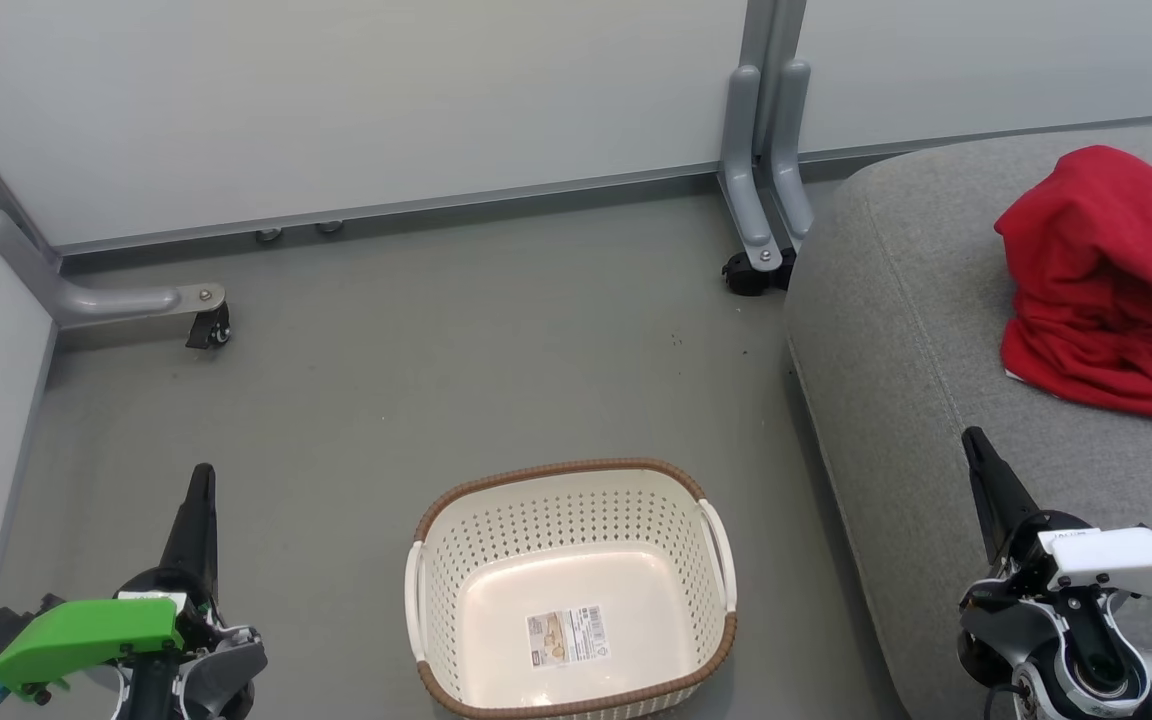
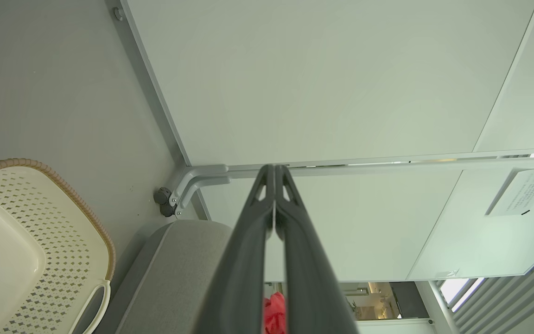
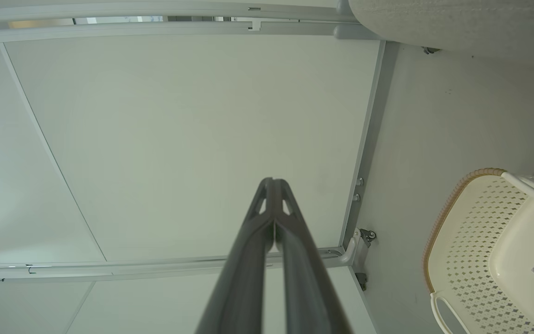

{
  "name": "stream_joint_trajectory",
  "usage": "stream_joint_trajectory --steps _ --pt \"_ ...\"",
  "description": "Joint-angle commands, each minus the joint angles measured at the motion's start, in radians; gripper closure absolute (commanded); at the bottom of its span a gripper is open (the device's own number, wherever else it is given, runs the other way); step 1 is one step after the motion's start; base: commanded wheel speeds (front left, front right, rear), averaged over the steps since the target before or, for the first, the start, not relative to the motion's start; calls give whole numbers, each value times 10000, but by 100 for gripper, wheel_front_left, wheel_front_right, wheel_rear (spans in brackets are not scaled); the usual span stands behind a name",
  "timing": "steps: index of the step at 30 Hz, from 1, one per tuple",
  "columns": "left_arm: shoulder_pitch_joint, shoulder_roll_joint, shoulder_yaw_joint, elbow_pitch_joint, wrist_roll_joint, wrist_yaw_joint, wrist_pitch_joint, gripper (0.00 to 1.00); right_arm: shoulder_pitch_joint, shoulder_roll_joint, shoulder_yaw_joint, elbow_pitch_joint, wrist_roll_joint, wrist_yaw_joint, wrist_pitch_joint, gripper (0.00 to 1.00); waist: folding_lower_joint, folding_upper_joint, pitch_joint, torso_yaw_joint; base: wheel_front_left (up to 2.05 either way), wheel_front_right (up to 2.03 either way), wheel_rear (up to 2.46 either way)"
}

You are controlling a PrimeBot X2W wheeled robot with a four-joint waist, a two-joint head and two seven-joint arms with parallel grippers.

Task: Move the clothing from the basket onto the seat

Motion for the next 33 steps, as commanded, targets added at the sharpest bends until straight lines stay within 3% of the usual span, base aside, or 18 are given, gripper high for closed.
stream_joint_trajectory --steps 1,33 --pt "-187 23 41 -21 -185 1 78 100 -149 -10 -49 28 188 4 68 100 0 0 6 -2 0 0 0" --pt "-190 -32 151 -11 -236 0 170 100 -137 29 -110 41 280 4 141 100 0 0 19 -8 0 0 0"
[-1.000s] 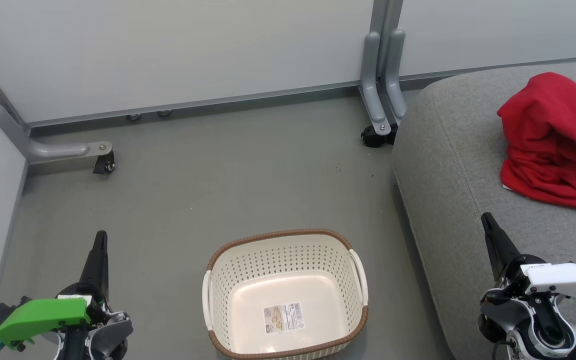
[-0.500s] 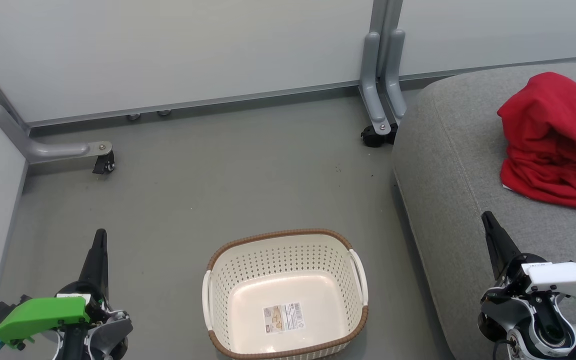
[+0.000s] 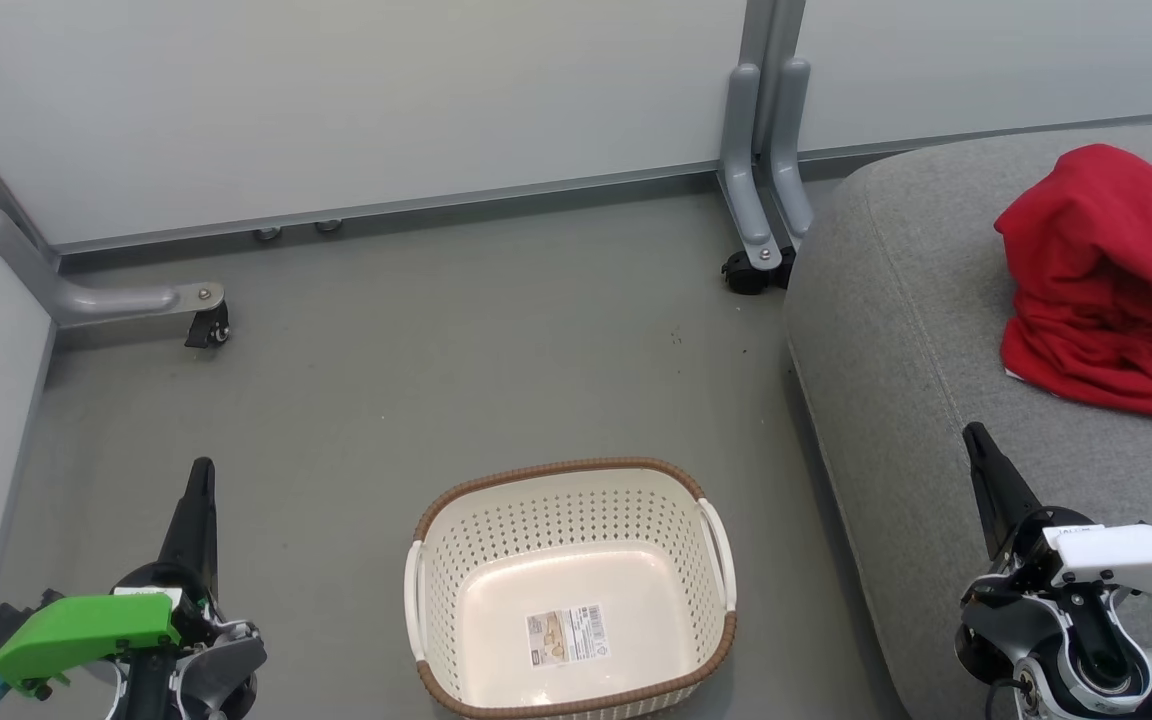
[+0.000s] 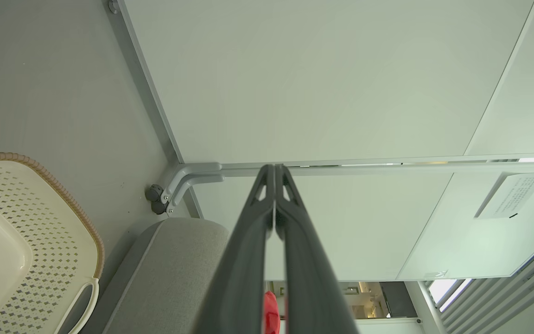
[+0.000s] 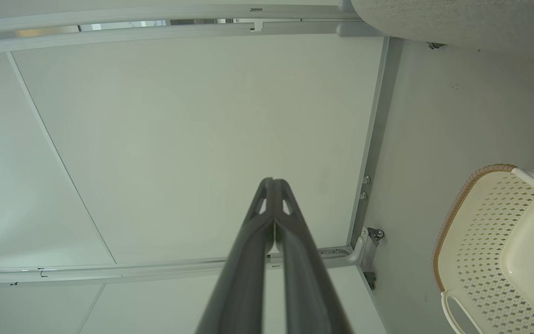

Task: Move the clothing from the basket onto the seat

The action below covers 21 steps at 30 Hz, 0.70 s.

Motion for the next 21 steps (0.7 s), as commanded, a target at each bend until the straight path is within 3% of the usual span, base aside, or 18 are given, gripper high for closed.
stream_joint_trajectory --steps 1,21 --pt "-110 20 49 -2 39 0 11 100 -58 -8 -14 22 2 4 26 100 0 0 0 0 0 0 0" --pt "-114 -5 89 -2 85 0 55 100 -60 4 -35 23 -24 4 53 100 0 0 0 0 0 0 0"
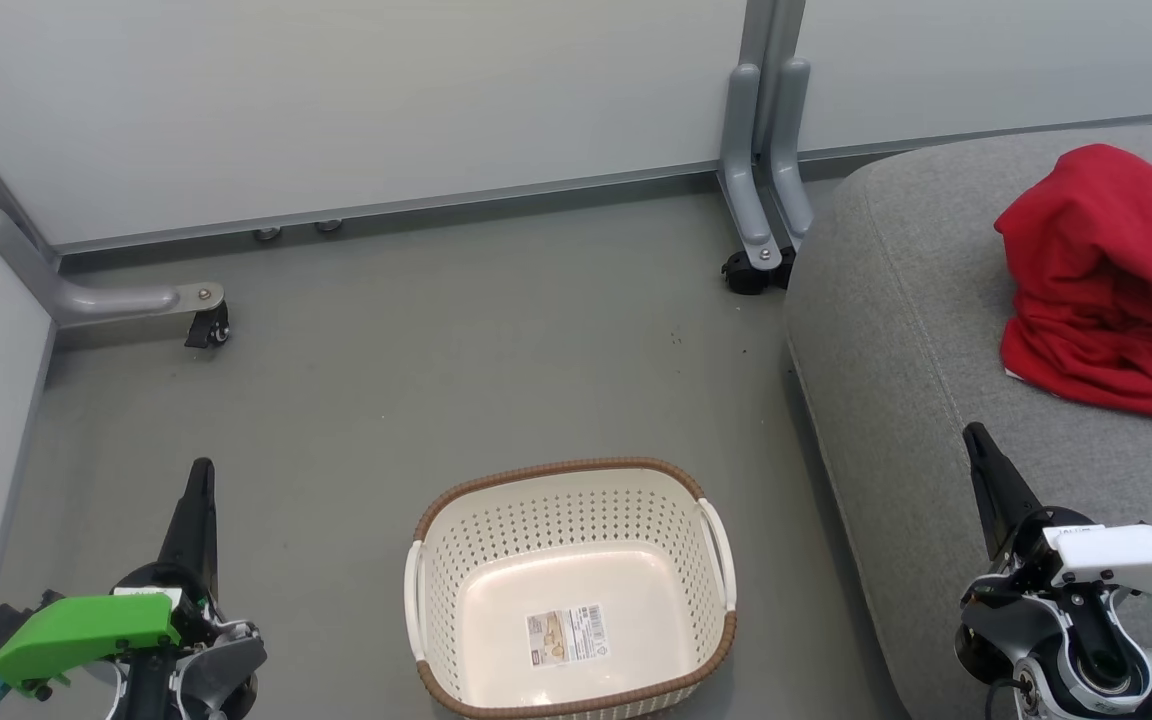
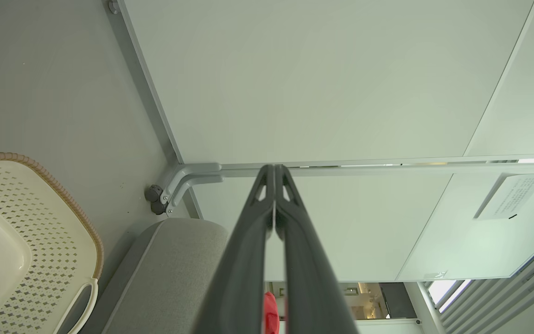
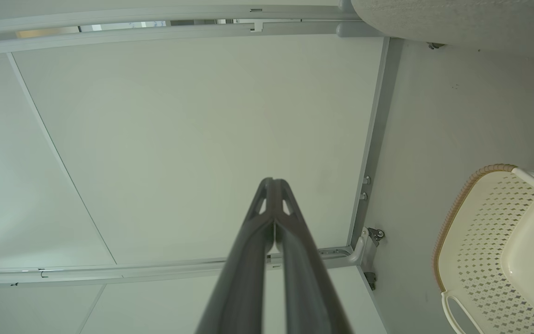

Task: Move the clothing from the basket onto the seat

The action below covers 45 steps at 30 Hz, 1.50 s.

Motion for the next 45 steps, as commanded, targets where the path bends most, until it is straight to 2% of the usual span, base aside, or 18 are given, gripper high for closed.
stream_joint_trajectory --steps 1,45 --pt "-113 25 54 -2 72 0 44 100 -58 -14 -13 21 -16 4 45 100 0 -1 0 0 0 0 0" --pt "-121 -19 108 -1 100 0 79 100 -61 10 -44 22 -47 4 60 100 0 -1 0 0 0 0 0"
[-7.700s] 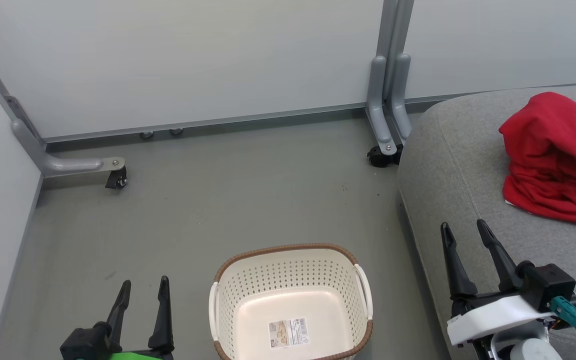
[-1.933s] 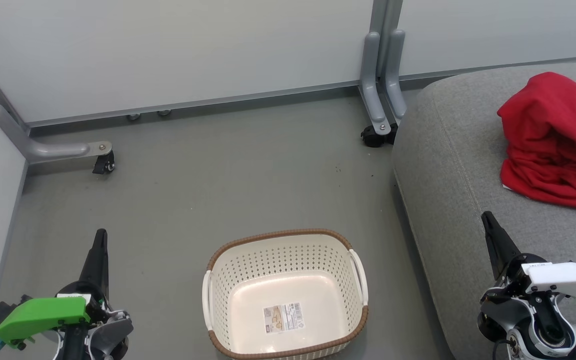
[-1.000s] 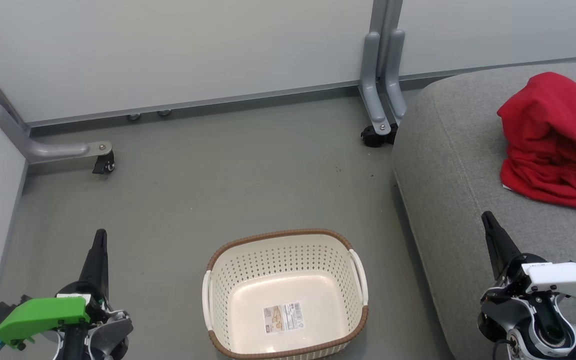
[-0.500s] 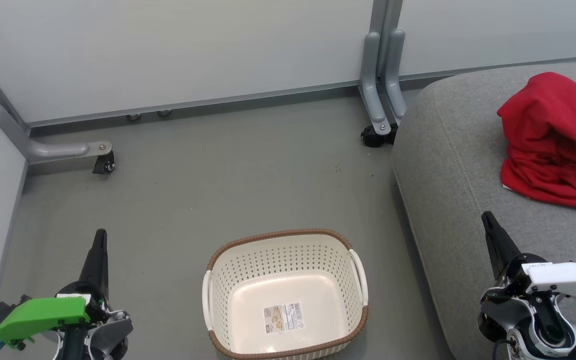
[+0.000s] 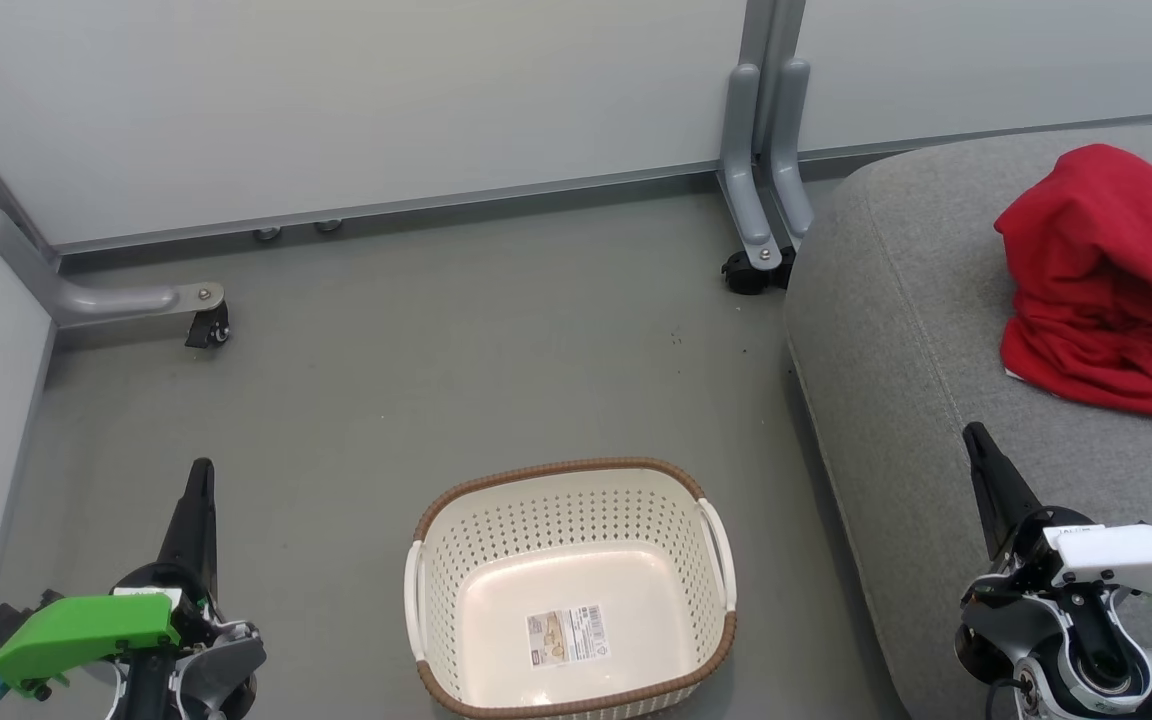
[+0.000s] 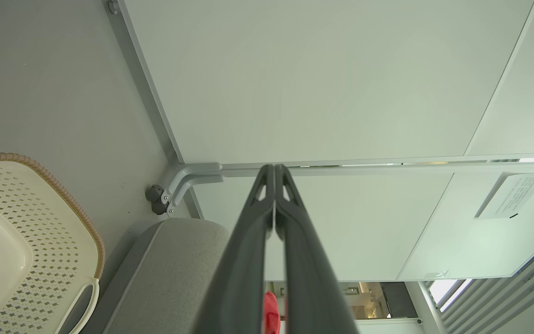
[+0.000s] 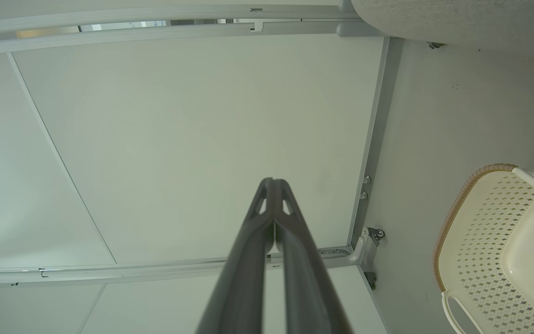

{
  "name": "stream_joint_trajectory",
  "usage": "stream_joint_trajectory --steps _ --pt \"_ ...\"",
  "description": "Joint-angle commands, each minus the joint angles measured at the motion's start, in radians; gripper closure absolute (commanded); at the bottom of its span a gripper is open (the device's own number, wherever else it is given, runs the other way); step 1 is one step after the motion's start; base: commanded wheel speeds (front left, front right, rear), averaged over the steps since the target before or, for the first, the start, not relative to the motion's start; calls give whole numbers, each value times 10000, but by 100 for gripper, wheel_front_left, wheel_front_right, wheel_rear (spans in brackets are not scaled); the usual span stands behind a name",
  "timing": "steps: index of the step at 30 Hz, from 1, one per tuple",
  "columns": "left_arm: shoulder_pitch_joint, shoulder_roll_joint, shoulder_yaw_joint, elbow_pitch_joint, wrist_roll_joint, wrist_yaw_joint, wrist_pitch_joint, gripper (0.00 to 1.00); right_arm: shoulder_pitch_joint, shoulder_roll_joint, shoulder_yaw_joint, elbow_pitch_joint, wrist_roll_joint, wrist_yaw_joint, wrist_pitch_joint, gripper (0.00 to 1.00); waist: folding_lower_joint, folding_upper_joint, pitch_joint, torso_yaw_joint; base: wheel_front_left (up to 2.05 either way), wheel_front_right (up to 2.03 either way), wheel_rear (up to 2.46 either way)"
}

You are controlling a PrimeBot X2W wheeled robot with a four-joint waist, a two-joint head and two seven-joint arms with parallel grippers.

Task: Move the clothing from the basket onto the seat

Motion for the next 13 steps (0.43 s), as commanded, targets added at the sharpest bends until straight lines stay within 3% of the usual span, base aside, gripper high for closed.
stream_joint_trajectory --steps 1,13 --pt "-120 16 48 -5 30 0 23 100 -57 -7 -14 20 -27 4 21 100 0 0 0 0 0 0 0" --pt "-121 8 57 -6 44 0 24 100 -58 -2 -19 19 -35 4 28 100 0 0 0 0 0 0 0"
